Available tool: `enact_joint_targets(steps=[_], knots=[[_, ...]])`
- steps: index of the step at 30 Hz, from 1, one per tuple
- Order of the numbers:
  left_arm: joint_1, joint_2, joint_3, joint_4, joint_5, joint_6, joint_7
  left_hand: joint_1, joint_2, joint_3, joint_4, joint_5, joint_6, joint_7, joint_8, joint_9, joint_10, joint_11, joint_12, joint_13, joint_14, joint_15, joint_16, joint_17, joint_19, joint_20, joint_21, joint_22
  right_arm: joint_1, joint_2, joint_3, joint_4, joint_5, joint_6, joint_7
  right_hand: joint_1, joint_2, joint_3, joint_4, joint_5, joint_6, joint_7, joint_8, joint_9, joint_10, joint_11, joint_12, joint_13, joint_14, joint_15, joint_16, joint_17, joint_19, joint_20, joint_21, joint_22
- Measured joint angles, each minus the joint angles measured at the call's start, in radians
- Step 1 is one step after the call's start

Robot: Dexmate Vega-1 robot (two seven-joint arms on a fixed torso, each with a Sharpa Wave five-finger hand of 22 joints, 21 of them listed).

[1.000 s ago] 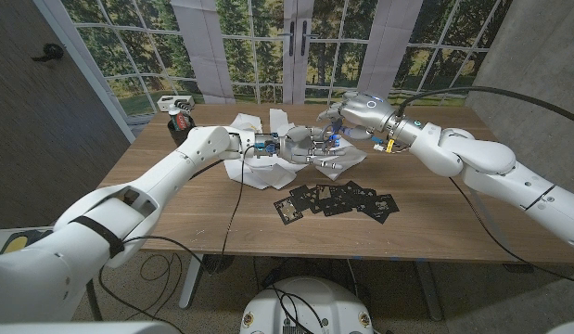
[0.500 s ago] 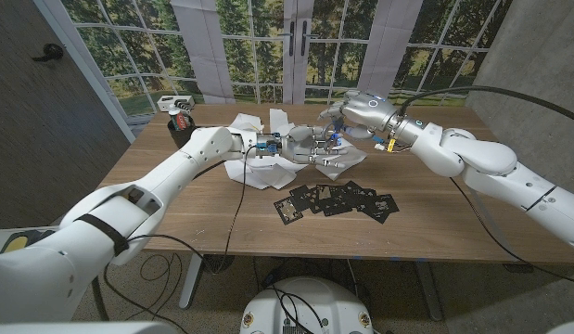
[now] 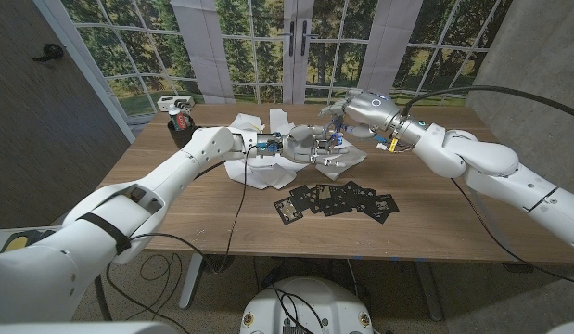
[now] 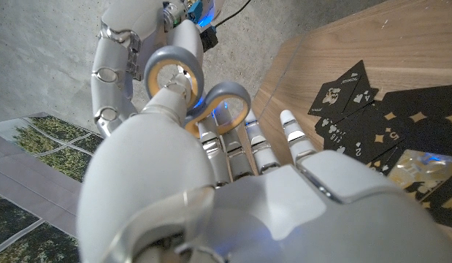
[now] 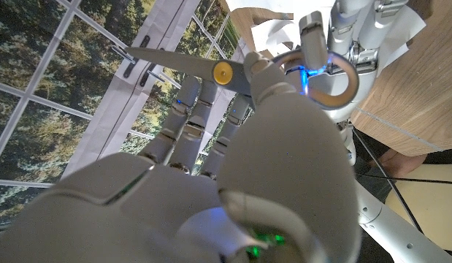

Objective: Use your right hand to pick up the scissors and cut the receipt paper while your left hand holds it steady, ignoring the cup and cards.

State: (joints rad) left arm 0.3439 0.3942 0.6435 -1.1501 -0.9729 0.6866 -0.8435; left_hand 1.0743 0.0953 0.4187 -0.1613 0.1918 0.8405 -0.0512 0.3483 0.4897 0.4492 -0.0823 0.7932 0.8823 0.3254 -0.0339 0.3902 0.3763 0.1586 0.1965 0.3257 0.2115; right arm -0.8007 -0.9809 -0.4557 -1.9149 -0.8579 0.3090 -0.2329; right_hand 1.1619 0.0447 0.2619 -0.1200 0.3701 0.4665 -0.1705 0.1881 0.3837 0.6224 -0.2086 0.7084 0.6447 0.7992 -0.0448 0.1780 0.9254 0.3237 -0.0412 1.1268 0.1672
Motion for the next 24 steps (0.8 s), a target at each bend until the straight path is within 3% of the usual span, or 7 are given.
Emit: enact_joint_targets(steps=[7, 10, 11, 13, 15, 17, 24], knots=[[0.0, 0.0, -0.006, 0.002, 0.005, -0.009, -0.003, 0.0, 0.0, 0.0, 0.0, 0.0, 0.002, -0.003, 0.007, 0.009, 0.003, 0.004, 0.016, 0.001, 0.006, -0.006, 0.0, -0.001, 0.0, 0.0, 0.001, 0.0, -0.011, -0.004, 0.011, 0.0, 0.007, -0.009, -0.009, -0.128, 0.021, 0.006, 0.007, -0.038, 0.007, 0.021, 0.0, -0.01, 0.021, 0.021, -0.006, -0.028, 0.0, 0.0, 0.02, -0.018, 0.011, 0.0, -0.018, 0.0], [0.0, -0.001, -0.009, 0.002, 0.005, -0.011, -0.004, 0.0, 0.0, -0.001, 0.001, 0.0, 0.002, -0.003, 0.007, 0.013, 0.004, 0.004, 0.016, 0.003, 0.006, -0.005, 0.0, -0.001, 0.0, 0.0, 0.004, 0.0, -0.019, -0.006, 0.017, -0.002, 0.012, -0.02, -0.015, -0.159, 0.012, -0.052, 0.061, -0.056, 0.004, 0.023, 0.0, -0.014, 0.017, 0.025, -0.006, -0.037, 0.0, -0.001, 0.025, -0.022, 0.021, 0.0, -0.029, 0.0], [0.001, -0.001, -0.011, 0.001, 0.005, -0.011, -0.004, -0.001, 0.001, -0.001, 0.001, 0.0, 0.002, -0.003, 0.007, 0.014, 0.004, 0.004, 0.016, 0.003, 0.006, -0.005, 0.0, -0.001, 0.0, 0.0, 0.004, 0.0, -0.019, -0.006, 0.017, -0.002, 0.013, -0.022, -0.017, -0.177, 0.014, -0.053, 0.061, -0.065, 0.001, 0.027, 0.0, -0.017, 0.021, 0.029, -0.006, -0.041, 0.001, -0.001, 0.025, -0.027, 0.022, 0.0, -0.032, 0.0], [0.006, -0.001, -0.015, -0.004, 0.004, -0.013, -0.004, -0.003, 0.003, -0.002, 0.001, 0.0, 0.002, -0.003, 0.007, 0.017, 0.004, 0.004, 0.016, 0.001, 0.006, -0.006, 0.0, -0.001, 0.0, 0.0, 0.004, 0.0, -0.024, -0.007, 0.02, -0.004, 0.02, -0.033, -0.019, -0.206, 0.014, -0.08, 0.089, -0.079, -0.004, 0.032, 0.0, -0.019, 0.024, 0.04, -0.006, -0.044, 0.015, -0.015, 0.023, -0.035, 0.027, -0.001, -0.038, 0.0], [0.009, -0.001, -0.019, -0.008, 0.004, -0.013, 0.001, -0.003, 0.003, -0.002, 0.002, -0.001, 0.002, -0.003, 0.007, 0.016, 0.004, 0.004, 0.016, -0.002, 0.006, -0.005, 0.0, -0.001, 0.0, 0.0, 0.004, 0.0, -0.033, -0.009, 0.026, -0.008, 0.028, -0.041, -0.022, -0.235, 0.017, -0.087, 0.103, -0.091, -0.01, 0.038, 0.0, -0.022, 0.022, 0.041, -0.005, -0.05, 0.014, -0.017, 0.021, -0.041, 0.033, -0.003, -0.044, 0.0], [0.01, -0.001, -0.02, -0.01, -0.001, -0.014, 0.008, -0.003, 0.003, -0.003, 0.003, -0.001, 0.002, -0.003, 0.006, 0.015, 0.004, 0.004, 0.016, -0.003, 0.008, -0.008, 0.0, -0.001, 0.0, 0.0, 0.004, 0.0, -0.046, -0.011, 0.037, -0.013, 0.033, -0.047, -0.025, -0.248, 0.017, -0.091, 0.108, -0.096, -0.011, 0.039, 0.0, -0.022, 0.026, 0.045, 0.001, -0.051, 0.033, -0.036, 0.019, -0.043, 0.034, -0.002, -0.048, 0.0], [0.011, -0.003, -0.021, -0.01, -0.005, -0.017, 0.01, -0.003, 0.003, -0.004, 0.004, -0.001, 0.001, -0.004, 0.003, 0.013, 0.005, 0.006, 0.016, -0.004, 0.011, -0.011, 0.0, -0.001, 0.0, 0.0, 0.004, 0.0, -0.069, -0.017, 0.055, -0.021, 0.047, -0.076, -0.04, -0.255, 0.017, -0.091, 0.114, -0.115, -0.017, 0.044, 0.0, -0.027, 0.021, 0.05, 0.003, -0.056, 0.049, -0.052, 0.019, -0.053, 0.034, -0.002, -0.062, 0.0]])
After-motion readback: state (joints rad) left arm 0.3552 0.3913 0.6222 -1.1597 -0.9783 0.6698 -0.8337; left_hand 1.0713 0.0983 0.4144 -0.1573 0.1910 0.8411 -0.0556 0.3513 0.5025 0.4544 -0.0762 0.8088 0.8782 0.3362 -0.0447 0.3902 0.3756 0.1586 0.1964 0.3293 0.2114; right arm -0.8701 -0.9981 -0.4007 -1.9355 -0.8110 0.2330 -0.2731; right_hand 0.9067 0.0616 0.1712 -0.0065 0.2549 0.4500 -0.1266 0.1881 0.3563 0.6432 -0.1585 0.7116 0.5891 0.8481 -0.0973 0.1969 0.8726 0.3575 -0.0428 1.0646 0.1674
